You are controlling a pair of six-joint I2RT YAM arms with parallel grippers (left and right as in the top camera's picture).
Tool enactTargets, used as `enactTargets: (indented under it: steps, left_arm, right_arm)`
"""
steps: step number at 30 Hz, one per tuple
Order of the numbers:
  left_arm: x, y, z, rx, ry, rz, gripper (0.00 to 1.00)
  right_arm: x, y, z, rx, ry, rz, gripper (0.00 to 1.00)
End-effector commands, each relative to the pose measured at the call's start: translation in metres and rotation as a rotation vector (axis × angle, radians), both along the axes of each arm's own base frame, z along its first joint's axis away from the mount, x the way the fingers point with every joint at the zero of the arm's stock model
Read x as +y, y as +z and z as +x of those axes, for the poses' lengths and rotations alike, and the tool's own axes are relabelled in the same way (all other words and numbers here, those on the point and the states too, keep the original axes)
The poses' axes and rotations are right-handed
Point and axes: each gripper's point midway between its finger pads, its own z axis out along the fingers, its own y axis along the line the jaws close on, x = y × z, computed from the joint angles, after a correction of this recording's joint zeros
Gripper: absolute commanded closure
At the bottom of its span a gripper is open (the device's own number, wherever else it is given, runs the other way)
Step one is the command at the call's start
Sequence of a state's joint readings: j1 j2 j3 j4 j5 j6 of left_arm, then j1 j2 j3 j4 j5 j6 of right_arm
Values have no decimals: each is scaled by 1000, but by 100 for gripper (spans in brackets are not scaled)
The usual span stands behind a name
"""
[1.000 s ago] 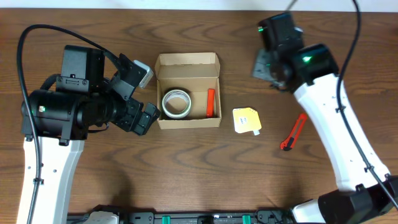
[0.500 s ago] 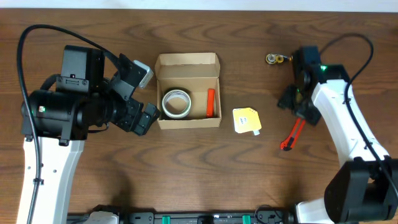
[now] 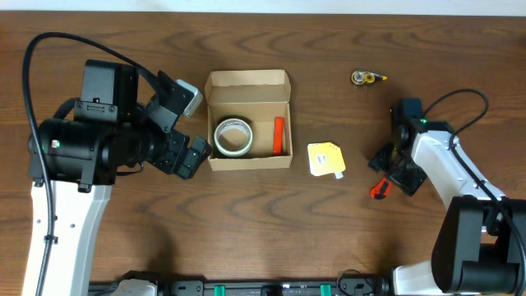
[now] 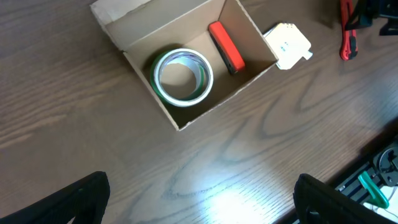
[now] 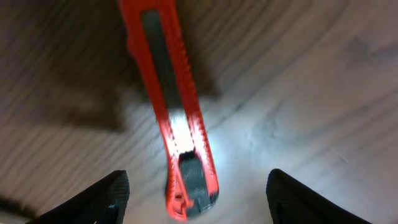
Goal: Pack container
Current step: 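Move the right gripper down to the red box cutter, then grasp the red box cutter with the right gripper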
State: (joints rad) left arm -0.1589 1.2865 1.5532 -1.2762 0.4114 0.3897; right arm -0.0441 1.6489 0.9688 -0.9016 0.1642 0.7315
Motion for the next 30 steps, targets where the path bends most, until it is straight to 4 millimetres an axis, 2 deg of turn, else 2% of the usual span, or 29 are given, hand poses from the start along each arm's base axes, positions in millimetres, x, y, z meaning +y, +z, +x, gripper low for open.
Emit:
enactTargets:
  steps: [1, 11, 16, 30]
  left_arm:
    - [1, 4, 1, -15, -2, 4, 5]
    - [1, 4, 1, -15, -2, 4, 5]
    - [1, 4, 1, -15, -2, 4, 5]
    - [1, 4, 1, -15, -2, 4, 5]
  right_arm:
    - [-5, -11, -2, -12, -16, -5, 29]
    - [-6, -26, 15, -106, 51, -14, 45]
    - [-8, -29, 18, -128, 59, -26, 49]
    - [-11, -37, 19, -151, 84, -46, 49]
